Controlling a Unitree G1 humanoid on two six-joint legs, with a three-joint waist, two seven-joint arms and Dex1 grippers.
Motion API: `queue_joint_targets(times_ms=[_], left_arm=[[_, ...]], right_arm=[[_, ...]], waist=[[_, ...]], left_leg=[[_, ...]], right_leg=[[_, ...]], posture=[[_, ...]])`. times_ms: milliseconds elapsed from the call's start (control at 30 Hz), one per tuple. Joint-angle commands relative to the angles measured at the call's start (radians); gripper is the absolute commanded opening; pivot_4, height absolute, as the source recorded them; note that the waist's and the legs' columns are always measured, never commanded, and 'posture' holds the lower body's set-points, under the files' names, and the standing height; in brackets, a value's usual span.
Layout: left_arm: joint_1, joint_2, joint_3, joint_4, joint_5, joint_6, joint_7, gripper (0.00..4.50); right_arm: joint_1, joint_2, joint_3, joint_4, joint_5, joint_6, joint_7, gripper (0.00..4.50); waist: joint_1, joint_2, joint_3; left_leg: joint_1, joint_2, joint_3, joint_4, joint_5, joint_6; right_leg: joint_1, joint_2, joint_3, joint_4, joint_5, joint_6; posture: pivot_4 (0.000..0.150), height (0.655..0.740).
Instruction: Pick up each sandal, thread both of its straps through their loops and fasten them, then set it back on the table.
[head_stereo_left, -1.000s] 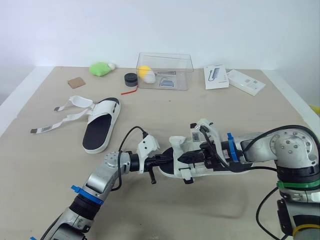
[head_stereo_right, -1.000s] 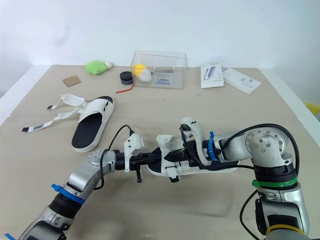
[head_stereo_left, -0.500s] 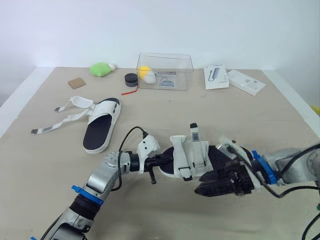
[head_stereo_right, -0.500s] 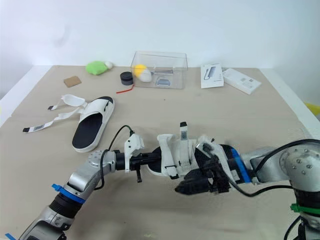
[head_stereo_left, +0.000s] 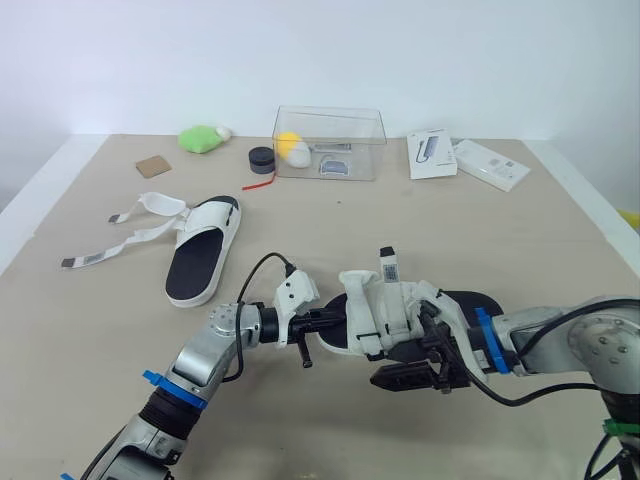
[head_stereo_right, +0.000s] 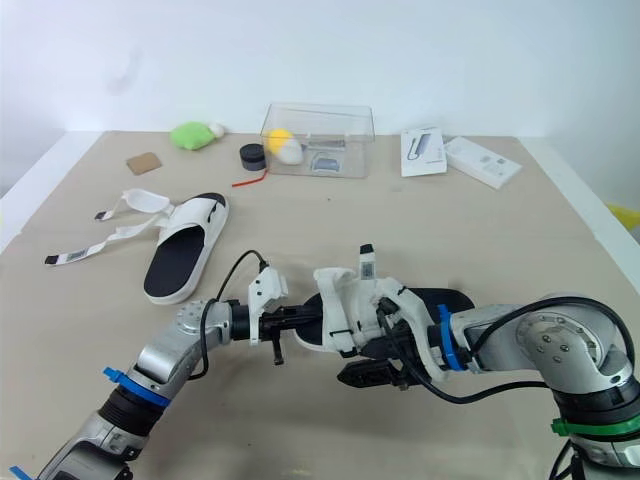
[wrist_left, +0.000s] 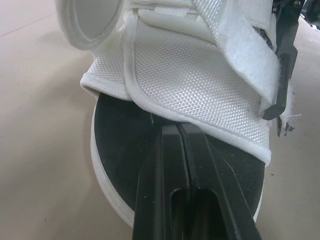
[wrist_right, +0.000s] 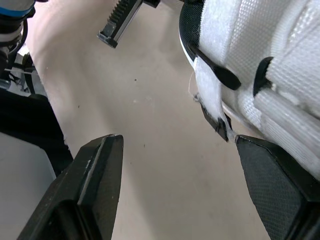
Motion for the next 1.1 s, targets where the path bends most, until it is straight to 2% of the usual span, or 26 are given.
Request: queue_joint_targets(times_ms=[33,100,133,167,200,300,333,367,433,467,800,1100], left_arm=[[0.042,0.021,-0.042,0.066,0.055,0.05,0.012,0.0],[0.042,0.021,-0.042,0.066,0.054,0.05,0.012,0.0],[0.042,0.021,-0.042,0.066,0.054,0.05,0.012,0.0],[0.042,0.021,-0.042,0.066,0.054,0.049,0.012,0.0],[0.042,0.021,-0.042,0.066,0.054,0.05,0.013,0.0],[0.042,0.02,-0.042,0.067,0.055,0.05,0.013,0.0],[0.042,0.02,-0.042,0.067,0.055,0.049,0.013,0.0],[0.042,0.02,-0.042,0.067,0.056,0.05,0.013,0.0],[0.042,0.021,-0.042,0.069,0.056,0.049,0.013,0.0],[0.041,0.021,-0.041,0.069,0.056,0.049,0.013,0.0],[0.044,0.018,-0.04,0.072,0.055,0.049,0.016,0.0],[0.039,0.019,-0.038,0.077,0.055,0.048,0.013,0.0]], right_arm=[[-0.036,0.056,-0.028,0.007,0.008,-0.016,-0.049,3.86],[-0.039,0.069,-0.034,0.016,0.019,-0.01,-0.061,3.86],[-0.041,0.075,-0.037,0.02,0.02,-0.006,-0.067,3.36],[-0.044,0.082,-0.039,0.024,0.021,-0.002,-0.074,3.27],[-0.046,0.088,-0.041,0.031,0.021,0.001,-0.08,2.73],[-0.053,0.099,-0.041,0.044,0.022,0.006,-0.096,1.79],[-0.054,0.103,-0.043,0.047,0.024,0.009,-0.101,1.34],[-0.054,0.107,-0.045,0.051,0.027,0.011,-0.106,1.16],[-0.051,0.112,-0.045,0.055,0.025,0.014,-0.112,0.17],[-0.045,0.114,-0.047,0.055,0.025,0.015,-0.113,0.01],[0.142,0.036,-0.023,-0.068,0.037,0.025,-0.023,0.01],[0.211,-0.023,-0.006,-0.144,-0.01,-0.036,0.073,0.01]], waist=[[0.0,0.0,0.0],[-0.001,0.0,0.0],[-0.001,0.0,0.0],[-0.001,0.0,0.0],[-0.001,0.0,0.0],[-0.001,0.0,0.0],[-0.001,0.0,0.0],[-0.001,0.0,0.0],[-0.001,0.0,0.0],[-0.001,0.0,0.0],[0.001,0.0,0.0],[0.0,0.0,0.0]], left_leg=[[0.0,0.0,0.0,0.0,0.0,0.0],[0.001,0.001,0.0,0.0,0.0,0.0],[0.001,0.001,0.0,0.0,0.0,0.0],[0.001,0.001,0.0,0.0,0.0,0.001],[0.001,0.001,0.0,0.0,0.0,0.001],[0.0,0.001,0.0,0.0,0.0,0.001],[0.0,0.001,0.0,0.0,0.0,0.001],[0.0,0.001,0.0,0.0,0.0,0.001],[0.0,0.001,0.0,0.0,0.0,0.001],[0.0,0.001,0.0,0.0,0.0,0.001],[-0.001,0.001,-0.001,-0.001,0.0,0.001],[0.0,0.001,-0.001,-0.001,0.0,0.0]], right_leg=[[0.0,0.0,0.0,0.0,0.0,0.0],[0.0,0.0,0.0,0.0,0.001,-0.001],[0.0,0.001,0.0,0.0,0.001,-0.001],[0.0,0.001,0.0,0.0,0.001,-0.001],[0.0,0.001,0.0,0.0,0.001,-0.001],[0.0,0.001,0.0,0.0,0.001,-0.001],[0.0,0.001,0.0,0.0,0.001,-0.001],[0.0,0.001,0.0,0.0,0.001,-0.001],[0.0,0.001,0.0,0.0,0.001,-0.001],[0.0,0.001,0.0,0.0,0.001,-0.001],[0.0,0.001,-0.001,0.0,0.0,-0.002],[0.0,0.001,-0.001,0.0,0.0,-0.001]], posture=[[0.15,0.74],[0.15,0.74],[0.15,0.74],[0.15,0.74],[0.15,0.74],[0.15,0.74],[0.15,0.74],[0.15,0.74],[0.15,0.74],[0.15,0.74],[0.15,0.74],[0.15,0.74]])
